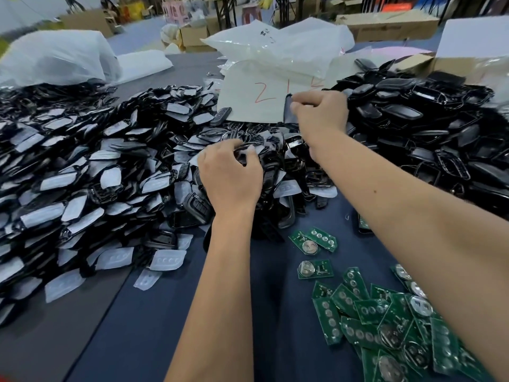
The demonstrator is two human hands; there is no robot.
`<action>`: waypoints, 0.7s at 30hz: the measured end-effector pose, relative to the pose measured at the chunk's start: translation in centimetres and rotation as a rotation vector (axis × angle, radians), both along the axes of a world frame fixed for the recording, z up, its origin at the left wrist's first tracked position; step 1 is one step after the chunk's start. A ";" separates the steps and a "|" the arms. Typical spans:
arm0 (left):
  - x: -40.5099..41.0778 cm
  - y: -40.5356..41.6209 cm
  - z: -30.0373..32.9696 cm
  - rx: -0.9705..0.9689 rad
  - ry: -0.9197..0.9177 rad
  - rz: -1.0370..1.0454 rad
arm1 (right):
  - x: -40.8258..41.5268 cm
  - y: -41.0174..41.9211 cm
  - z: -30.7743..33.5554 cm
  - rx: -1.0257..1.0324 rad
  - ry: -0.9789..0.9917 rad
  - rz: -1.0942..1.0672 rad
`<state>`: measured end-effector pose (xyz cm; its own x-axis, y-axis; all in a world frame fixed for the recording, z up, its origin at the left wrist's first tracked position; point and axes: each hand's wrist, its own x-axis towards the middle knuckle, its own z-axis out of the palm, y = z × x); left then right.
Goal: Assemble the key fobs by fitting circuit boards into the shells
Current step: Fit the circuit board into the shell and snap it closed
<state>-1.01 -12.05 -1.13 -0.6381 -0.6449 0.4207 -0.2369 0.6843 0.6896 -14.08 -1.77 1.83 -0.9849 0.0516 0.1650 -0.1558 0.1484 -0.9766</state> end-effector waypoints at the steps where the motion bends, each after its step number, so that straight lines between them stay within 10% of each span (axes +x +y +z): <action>1: 0.1 0.2 0.2 -0.024 0.031 0.032 | 0.2 1.0 0.1 -0.051 -0.003 -0.007; 9: -0.9 7.7 0.6 0.484 0.223 -0.538 | 7.5 12.8 -1.5 -0.399 -0.155 0.129; 21: 0.0 11.8 -1.5 -0.281 0.196 -0.894 | 11.8 19.2 -4.1 -0.460 -0.282 0.223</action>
<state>-0.97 -0.20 -2.67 -0.7477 0.1871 0.6372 0.5550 0.7028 0.4450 -2.25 17.46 -2.29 -0.9828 -0.1578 -0.0957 0.1410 -0.3071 -0.9412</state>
